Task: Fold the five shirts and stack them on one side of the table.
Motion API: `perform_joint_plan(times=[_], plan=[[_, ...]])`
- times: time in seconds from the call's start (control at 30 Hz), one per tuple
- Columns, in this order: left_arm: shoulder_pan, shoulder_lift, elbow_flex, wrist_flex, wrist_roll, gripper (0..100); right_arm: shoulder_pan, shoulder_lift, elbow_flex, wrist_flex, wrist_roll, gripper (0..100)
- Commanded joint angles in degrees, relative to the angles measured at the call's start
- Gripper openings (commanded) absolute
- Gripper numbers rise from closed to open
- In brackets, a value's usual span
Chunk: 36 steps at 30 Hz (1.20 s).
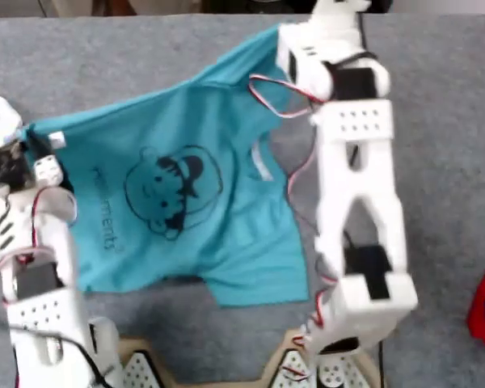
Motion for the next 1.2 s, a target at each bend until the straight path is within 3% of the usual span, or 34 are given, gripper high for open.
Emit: perform_joint_plan(times=[0.0, 0.37, 0.63, 0.9, 1.17], plan=[[2.7, 11.4, -7.2, -2.8, -0.4, 2, 0.1, 4.0, -5.6, -1.7, -0.6, 0.5], [4.9, 49.9, -42.1, -2.5, 6.0, 2, 3.4, 13.2, -17.0, -1.7, 0.4, 0.5], [3.2, 71.5, -68.1, -2.5, 6.0, 2, 2.4, 22.7, -28.2, -5.3, 1.5, 0.5], [2.0, 83.1, -87.4, 12.0, 5.9, 2, -1.9, 36.7, -44.3, -6.2, 1.5, 0.5], [1.1, 91.9, -94.4, 20.7, 5.5, 2, -2.2, 49.4, -58.9, -2.9, 1.4, 0.5]])
